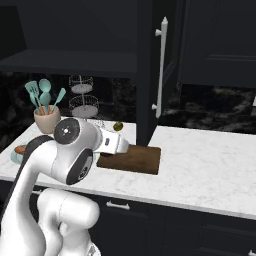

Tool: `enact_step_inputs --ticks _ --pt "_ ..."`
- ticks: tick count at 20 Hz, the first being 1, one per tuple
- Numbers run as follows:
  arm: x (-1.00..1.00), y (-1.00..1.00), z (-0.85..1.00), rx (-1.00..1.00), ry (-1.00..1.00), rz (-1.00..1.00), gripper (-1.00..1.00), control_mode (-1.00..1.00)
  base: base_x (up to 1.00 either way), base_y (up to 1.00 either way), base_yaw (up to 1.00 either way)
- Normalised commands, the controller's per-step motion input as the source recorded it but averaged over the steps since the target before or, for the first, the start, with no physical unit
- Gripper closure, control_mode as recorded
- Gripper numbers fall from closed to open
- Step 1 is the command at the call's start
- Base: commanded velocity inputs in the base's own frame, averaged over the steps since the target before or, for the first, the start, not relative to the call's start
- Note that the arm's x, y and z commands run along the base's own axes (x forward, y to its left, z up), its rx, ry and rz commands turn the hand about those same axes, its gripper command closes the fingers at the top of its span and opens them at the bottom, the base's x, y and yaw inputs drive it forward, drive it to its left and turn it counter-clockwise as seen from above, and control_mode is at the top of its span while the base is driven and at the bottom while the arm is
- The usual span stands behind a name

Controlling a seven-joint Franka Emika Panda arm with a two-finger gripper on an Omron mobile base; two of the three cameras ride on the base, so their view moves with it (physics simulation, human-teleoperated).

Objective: From the different types of pastries on the counter, select a croissant and place it on the cutting board. Then retrieve a jar of jam from the cabinet and place it alongside the croissant on the cutting board.

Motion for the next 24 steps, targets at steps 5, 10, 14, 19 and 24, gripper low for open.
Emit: enact_step_inputs --ticks 5,10,14,19,24 --pt "0.88 -0.33 0.04 -0.03 0.0 0.0 1.0 -1.0 0.0 0.0 0.0" --pt "0.66 -0.32 0.11 0.01 0.0 0.0 1.0 -1.0 0.0 0.0 0.0" --pt "-0.63 -0.01 -0.68 0.0 0.01 0.0 1.0 -1.0 0.0 0.0 0.0" --pt "-0.5 -0.03 -0.85 0.02 0.0 0.0 1.0 -1.0 0.0 0.0 0.0" --pt "0.48 0.04 -0.09 0.07 0.0 0.0 1.0 -1.0 0.0 0.0 0.0"
